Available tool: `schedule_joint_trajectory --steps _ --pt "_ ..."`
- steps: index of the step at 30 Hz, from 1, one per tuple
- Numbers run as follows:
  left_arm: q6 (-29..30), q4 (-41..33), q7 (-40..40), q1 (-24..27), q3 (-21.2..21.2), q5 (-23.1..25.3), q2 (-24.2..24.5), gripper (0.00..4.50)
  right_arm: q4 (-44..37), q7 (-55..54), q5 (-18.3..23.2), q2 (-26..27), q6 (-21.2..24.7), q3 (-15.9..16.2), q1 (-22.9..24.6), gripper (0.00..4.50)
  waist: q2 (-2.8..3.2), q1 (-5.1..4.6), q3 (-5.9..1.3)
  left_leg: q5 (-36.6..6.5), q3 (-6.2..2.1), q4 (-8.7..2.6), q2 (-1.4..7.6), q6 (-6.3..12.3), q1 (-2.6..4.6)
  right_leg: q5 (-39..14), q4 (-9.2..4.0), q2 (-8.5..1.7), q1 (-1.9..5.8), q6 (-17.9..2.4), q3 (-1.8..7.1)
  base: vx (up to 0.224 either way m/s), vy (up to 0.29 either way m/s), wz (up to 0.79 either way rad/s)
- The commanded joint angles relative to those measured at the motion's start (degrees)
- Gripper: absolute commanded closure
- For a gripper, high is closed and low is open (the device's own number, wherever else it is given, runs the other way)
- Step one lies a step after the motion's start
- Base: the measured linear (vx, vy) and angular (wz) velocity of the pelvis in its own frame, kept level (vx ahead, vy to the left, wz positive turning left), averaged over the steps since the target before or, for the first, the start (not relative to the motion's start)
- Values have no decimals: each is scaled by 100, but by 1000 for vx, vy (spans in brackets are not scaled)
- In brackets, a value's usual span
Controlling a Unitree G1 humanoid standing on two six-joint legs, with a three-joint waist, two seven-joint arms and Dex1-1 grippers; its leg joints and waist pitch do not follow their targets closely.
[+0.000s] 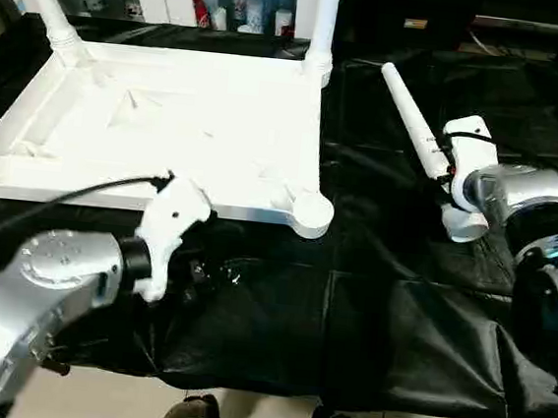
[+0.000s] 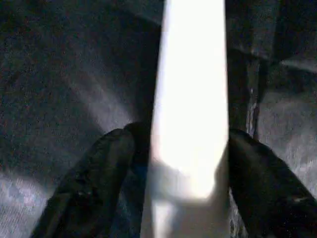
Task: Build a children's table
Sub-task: Pick table leg
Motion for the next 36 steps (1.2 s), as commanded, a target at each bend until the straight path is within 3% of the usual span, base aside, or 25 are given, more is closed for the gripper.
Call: schedule_joint_trajectory --steps 1,5,7,12,19,24,25,26,27,29,30,31,33,36 --pt "62 -125 -61 -10 57 -49 160 105 150 126 -34 -54 201 -37 36 192 -60 7 -403 -854 -75 -388 162 403 126 -1098 -279 -259 391 -1695 283 0 0 0" --pt "86 -106 -117 -42 91 -117 313 75 143 173 -14 -123 255 -82 67 212 -44 16 -404 -866 -76 -386 163 358 136 -1173 -280 -260 380 -1686 286 0 0 0" --pt "91 -102 -123 -49 102 -146 347 46 141 188 -24 -133 258 -79 71 246 -41 18 -410 -831 -76 -383 162 354 136 -1102 -269 -257 382 -1713 288 0 0 0" --pt "36 0 -145 -122 99 -145 396 6 136 208 -60 -180 262 -74 82 263 -49 25 -434 -755 -68 -366 157 387 132 -1010 -259 -257 392 -1759 291 0 0 0" --pt "-51 110 -66 -228 47 -171 399 0 119 45 29 -234 228 -243 103 265 -64 31 -454 -782 -66 -354 151 377 129 -1109 -259 -260 400 -1744 299 0 0 0" --pt "-261 324 99 -346 30 -44 211 0 67 -215 428 -382 143 -698 46 265 -77 48 -520 -724 -66 -323 136 361 133 -1078 -240 -258 422 -1719 307 0 0 0" --pt "-283 355 114 -365 26 -30 190 0 63 -239 465 -391 133 -741 39 265 -40 55 -543 -688 -73 -312 135 363 133 -1015 -218 -252 428 -1743 300 0 0 0" --pt "-320 404 181 -397 29 -5 114 0 46 -273 598 -417 107 -883 21 265 -68 48 -543 -680 -58 -305 127 406 120 -909 -222 -237 428 -1772 302 0 0 0" --pt "-473 611 378 -527 42 50 -154 0 -20 -325 936 -484 12 -1235 -5 265 -31 62 -569 -663 -64 -292 126 416 131 -869 -206 -241 433 -1790 298 0 0 0" --pt "-583 774 499 -630 48 86 -317 0 -68 -329 1112 -515 -60 -1425 -8 265 -39 61 -588 -674 -52 -274 115 464 128 -750 -215 -226 441 -1822 300 0 0 0" --pt "-696 887 586 -701 35 136 -416 0 -123 -304 1198 -525 -238 -1527 22 265 -4 71 -610 -662 -58 -263 121 496 118 -705 -197 -238 446 -1854 290 0 0 0" --pt "-750 941 630 -733 30 157 -464 0 -155 -286 1240 -525 -339 -1579 46 265 -36 72 -613 -661 -54 -251 113 531 110 -672 -201 -231 444 -1857 288 0 0 0" --pt "-828 1070 731 -802 38 169 -588 0 -225 -240 1357 -516 -479 -1716 113 265 -28 70 -637 -605 -63 -234 111 579 96 -621 -181 -238 463 -1874 281 0 0 0" --pt "-1213 1629 1138 -1105 -11 340 -1051 0 -745 229 2023 -324 -1357 -2340 623 265 -2 86 -679 -614 -53 -208 111 672 106 -584 -187 -234 466 -1858 280 0 0 0"
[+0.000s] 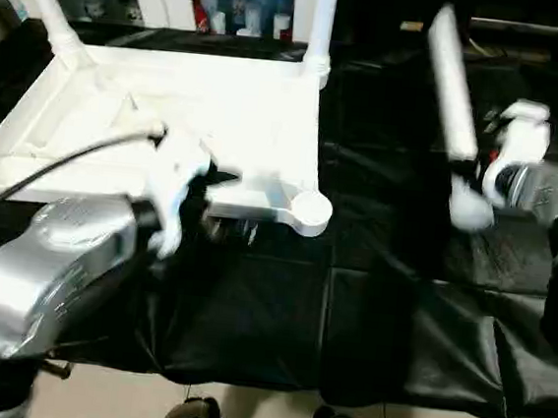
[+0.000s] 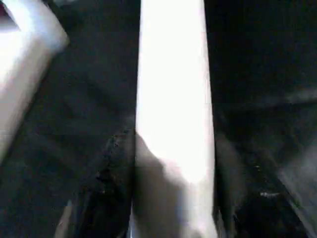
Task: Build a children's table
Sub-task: Pick table leg
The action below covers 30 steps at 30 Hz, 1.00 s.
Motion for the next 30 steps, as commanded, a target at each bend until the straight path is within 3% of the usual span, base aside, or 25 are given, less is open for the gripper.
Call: schedule_joint_trajectory --steps 1,2,6,7,8,9,10,11,12,13,14,15,18,23,26,30 --pt "-199 213 201 -113 -51 125 -103 0 -342 312 395 89 -507 -321 224 265 -40 41 -669 -631 -58 -275 125 678 80 -558 -276 -231 476 -1848 224 0 0 0" --pt "-270 300 270 -162 -51 149 -185 0 -486 462 518 144 -697 -419 344 265 -49 50 -691 -566 -68 -263 128 706 81 -480 -249 -235 483 -1859 220 0 0 0" --pt "-524 706 570 -384 14 237 -514 0 -1091 1147 883 377 -700 -580 832 265 -69 76 -714 -451 -70 -231 130 881 66 -428 -240 -225 487 -1867 215 0 0 0" --pt "-537 958 637 -551 77 142 -748 0 -1865 1819 1294 615 -322 -610 1353 265 -103 54 -721 -426 -81 -237 129 886 40 -446 -232 -223 511 -1877 207 0 0 0" --pt "-508 1237 682 -737 154 0 -982 0 -2887 2403 1749 887 80 -510 1991 265 -100 101 -684 -544 -49 -233 102 949 73 -575 -301 -201 492 -1711 228 0 0 0" --pt "-479 1391 749 -850 214 -54 -1101 0 -3329 2514 1886 1019 174 -405 2304 265 -46 143 -720 -455 -81 -237 137 996 77 -529 -277 -221 493 -1680 224 0 0 0" --pt "-467 1442 784 -890 235 -62 -1134 0 -3452 2541 1921 1060 176 -367 2399 265 -93 157 -737 -426 -88 -237 143 971 79 -586 -274 -219 479 -1656 213 0 0 0" --pt "-359 1669 959 -1084 402 -202 -1342 0 -4064 2697 2188 1242 296 -210 2848 266 -86 151 -732 -427 -103 -246 141 937 57 -673 -279 -219 486 -1659 203 0 0 0" --pt "-333 1698 985 -1113 434 -237 -1377 0 -4159 2730 2245 1265 330 -191 2912 266 -63 187 -726 -588 -75 -241 145 858 110 -903 -341 -223 441 -1621 218 0 0 0" --pt "-194 1866 1117 -1274 610 -427 -1567 0 -4662 2917 2562 1388 528 -96 3237 266 -96 184 -709 -701 -83 -267 129 769 81 -1143 -376 -231 478 -1562 206 0 0 0" --pt "-139 1922 1090 -1344 656 -548 -1653 0 -5039 3051 2821 1442 740 -40 3444 266 -80 202 -719 -809 -106 -277 143 668 107 -1401 -386 -248 458 -1482 203 0 0 0" --pt "-139 1922 1090 -1344 656 -548 -1653 0 -5039 3051 2821 1442 740 -40 3444 266 -94 186 -690 -847 -97 -290 124 648 97 -1529 -425 -229 459 -1392 205 0 0 0" --pt "6 1986 916 -1463 706 -865 -1834 0 -5743 3331 3350 1546 1221 27 3804 266 -109 191 -694 -912 -117 -309 113 551 108 -1874 -459 -249 449 -1181 210 0 0 0" --pt "339 1999 811 -1574 672 -1261 -2184 0 -6641 3335 3810 1761 1723 157 4254 266 -106 215 -719 -825 -137 -319 121 510 79 -1908 -476 -265 437 -1079 208 0 0 0" --pt "394 1989 838 -1589 708 -1379 -2282 0 -6759 3334 3897 1764 1808 236 4303 266 -109 228 -736 -701 -134 -316 115 497 65 -1831 -476 -273 451 -1049 205 0 0 0" --pt "617 1909 870 -1670 951 -1884 -2526 0 -6831 3274 3783 1753 1818 418 4342 266 -102 231 -754 -677 -124 -310 100 523 57 -1760 -494 -266 440 -1039 200 0 0 0"
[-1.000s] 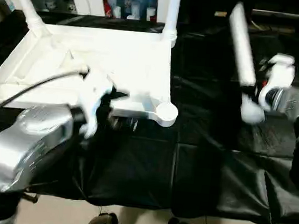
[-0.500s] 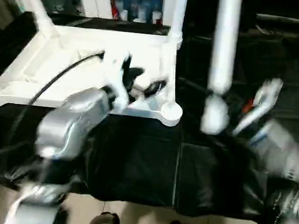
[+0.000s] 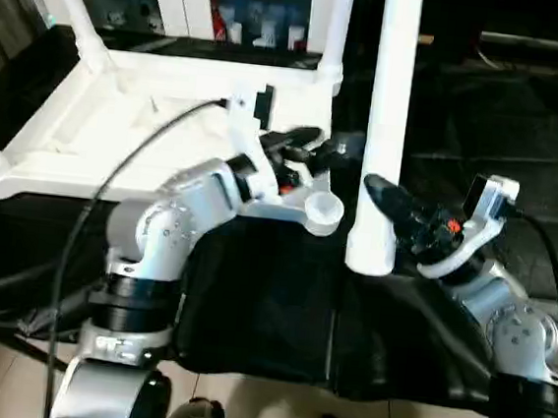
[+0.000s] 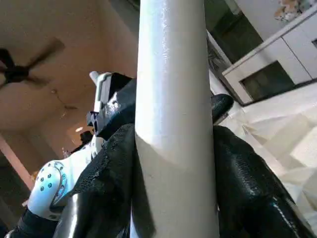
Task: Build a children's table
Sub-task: Pick table leg
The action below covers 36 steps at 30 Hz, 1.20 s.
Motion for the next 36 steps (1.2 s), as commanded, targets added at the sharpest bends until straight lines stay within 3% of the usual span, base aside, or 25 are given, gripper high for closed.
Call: schedule_joint_trajectory --steps 1,6,12,16,18,23,25,28,36 --pt "180 -121 -15 -104 55 -279 -48 0 -190 -34 -33 5 44 147 7 266 -117 40 -628 -718 -110 -378 107 464 85 -1831 -470 -262 426 -1044 184 0 0 0" --pt "386 -197 -43 -42 -17 -377 -89 0 -370 -111 -260 -47 31 444 52 266 -106 64 -664 -727 -126 -387 117 408 90 -1953 -479 -252 421 -886 173 0 0 0" --pt "488 -171 43 -27 -72 -427 -111 0 -497 -309 -615 -14 -204 823 4 266 -93 85 -686 -776 -130 -387 125 383 88 -1874 -479 -255 423 -888 176 0 0 0" --pt "312 -61 368 -84 -35 -202 -130 0 -629 -807 -1215 142 -598 1201 -151 266 -106 73 -706 -767 -130 -385 124 291 84 -1875 -468 -255 419 -837 176 0 0 0" --pt "235 135 966 -172 144 31 -261 0 -533 -1298 -1635 257 -792 1356 -301 266 -122 62 -718 -739 -122 -379 115 277 88 -1884 -474 -240 418 -801 179 0 0 0" --pt "-26 340 2038 -204 451 383 -537 38 -286 -2282 -2557 535 -1314 1775 -559 266 -111 57 -746 -776 -133 -384 113 166 93 -1994 -480 -243 403 -623 172 0 0 0" --pt "-86 347 2174 -202 515 391 -599 73 -278 -2327 -2623 566 -1368 1825 -566 266 -119 62 -771 -757 -122 -370 100 215 87 -1809 -478 -232 410 -647 178 0 0 0" --pt "-295 346 2602 -189 649 479 -737 78 -269 -2578 -2821 747 -1485 1959 -570 266 -133 69 -802 -800 -124 -373 98 266 79 -1755 -468 -225 421 -666 169 0 0 0" --pt "-483 416 2924 -223 731 593 -849 139 -158 -2865 -3070 936 -1718 2123 -637 266 -127 57 -843 -960 -134 -382 109 182 90 -1797 -477 -216 408 -565 165 0 0 0"
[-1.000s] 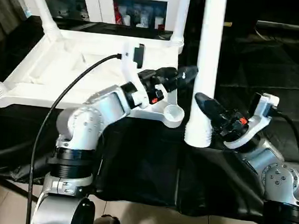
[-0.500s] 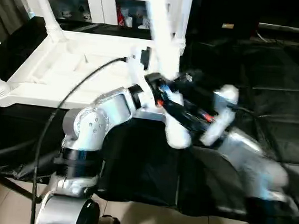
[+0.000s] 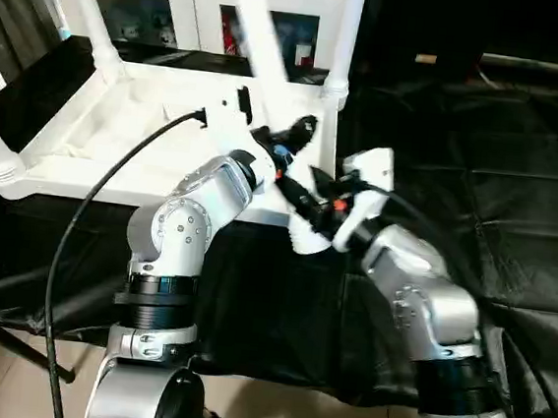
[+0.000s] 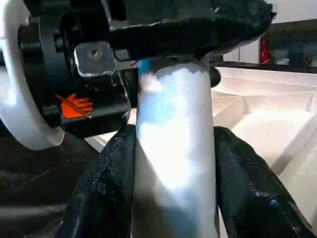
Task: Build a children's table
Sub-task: Pick table leg
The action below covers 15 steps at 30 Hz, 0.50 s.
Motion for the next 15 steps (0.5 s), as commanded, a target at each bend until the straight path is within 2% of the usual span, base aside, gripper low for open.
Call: schedule_joint_trajectory --steps 1,8,9,10,11,15 --pt "-92 58 216 -19 136 65 -155 155 -46 -50 -28 24 -206 -5 -158 266 -61 -6 -655 -970 -119 -378 112 210 110 -1803 -451 -221 412 -639 171 0 0 0" --pt "-200 78 171 -35 133 -46 -134 204 -15 -219 -153 11 -260 -26 -212 266 -57 -1 -686 -882 -113 -358 106 234 101 -1554 -423 -218 423 -733 173 0 0 0" --pt "-201 77 98 -37 108 -58 -104 214 -9 -130 -44 18 -193 -68 -220 231 -55 -1 -686 -896 -112 -359 105 233 100 -1556 -421 -215 424 -740 173 0 0 0" --pt "-201 77 98 -37 108 -58 -104 214 -9 -130 -44 18 -193 -68 -220 231 -29 3 -687 -914 -114 -360 106 234 106 -1566 -423 -217 421 -744 172 0 0 0" --pt "-193 66 -312 -23 -117 -24 127 227 -56 108 193 -61 -15 -178 -220 210 -40 -5 -684 -953 -113 -361 106 236 107 -1584 -432 -209 420 -734 170 0 0 0" --pt "-126 21 -928 -1 -318 -145 400 252 -166 502 514 -265 281 -281 -208 175 -31 11 -693 -925 -117 -361 114 292 121 -1515 -414 -207 426 -750 175 0 0 0"
